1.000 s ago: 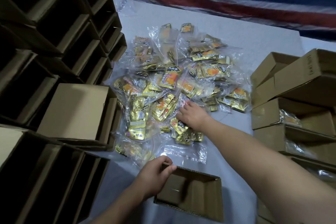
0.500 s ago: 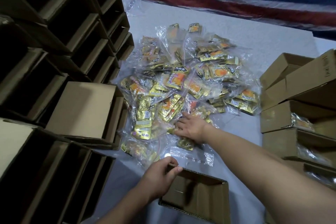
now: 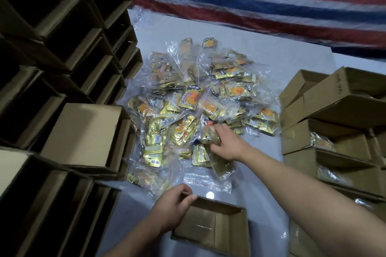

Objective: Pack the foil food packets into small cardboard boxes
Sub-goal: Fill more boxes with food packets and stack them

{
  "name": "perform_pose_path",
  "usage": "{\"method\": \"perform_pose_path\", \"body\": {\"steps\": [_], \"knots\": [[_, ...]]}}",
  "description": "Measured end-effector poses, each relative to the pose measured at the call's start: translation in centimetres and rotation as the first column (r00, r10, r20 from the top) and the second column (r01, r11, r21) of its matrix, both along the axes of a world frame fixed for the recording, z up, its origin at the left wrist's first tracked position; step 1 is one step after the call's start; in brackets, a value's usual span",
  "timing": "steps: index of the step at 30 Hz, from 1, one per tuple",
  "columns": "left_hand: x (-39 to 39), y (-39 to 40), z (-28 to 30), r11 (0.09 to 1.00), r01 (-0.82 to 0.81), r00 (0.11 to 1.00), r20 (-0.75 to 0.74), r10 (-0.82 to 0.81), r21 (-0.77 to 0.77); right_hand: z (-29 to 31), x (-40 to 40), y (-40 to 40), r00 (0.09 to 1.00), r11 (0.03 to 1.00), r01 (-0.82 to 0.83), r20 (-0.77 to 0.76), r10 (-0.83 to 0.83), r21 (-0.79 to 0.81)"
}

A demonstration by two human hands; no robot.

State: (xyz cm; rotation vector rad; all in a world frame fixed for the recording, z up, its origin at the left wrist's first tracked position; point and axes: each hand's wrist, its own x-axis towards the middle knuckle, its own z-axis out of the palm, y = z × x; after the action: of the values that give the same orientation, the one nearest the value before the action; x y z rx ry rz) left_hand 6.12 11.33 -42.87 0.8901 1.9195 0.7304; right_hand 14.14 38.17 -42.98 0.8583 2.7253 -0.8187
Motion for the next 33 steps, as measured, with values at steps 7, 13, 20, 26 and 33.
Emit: {"method": "perform_pose_path", "body": {"steps": [7,13,20,26,33], "knots": [[0.0,-0.1,-0.1,1.000,0.003,1.000,0.004,-0.003,0.000,-0.3,4.1,-0.5,0.541,0.345,0.504,-0.022,-0.841,-0.791],[-0.1,0.2,-0.2,1.000,0.022,0.999,-0.032,-0.022,-0.012,1.2,5.9,-2.0,0.270,-0.176,0.224,0.234,-0.934,-0.959],[0.2,0.1,0.0,1.000,0.012,0.999,-0.038,-0.012,0.007,2.2,7.0,-5.0,0.204,-0.225,-0.127,0.196,-0.959,-0.966],[0.2,0.2,0.3,1.000,0.012,1.000,-0.028,-0.012,0.018,2.9,8.3,-7.3,0.154,-0.248,-0.227,0.217,-0.964,-0.942],[0.4,-0.1,0.4,1.000,-0.016,1.000,0.016,0.015,0.016,5.5,9.9,-9.3,0.117,-0.106,0.134,0.122,-0.986,-0.985]]}}
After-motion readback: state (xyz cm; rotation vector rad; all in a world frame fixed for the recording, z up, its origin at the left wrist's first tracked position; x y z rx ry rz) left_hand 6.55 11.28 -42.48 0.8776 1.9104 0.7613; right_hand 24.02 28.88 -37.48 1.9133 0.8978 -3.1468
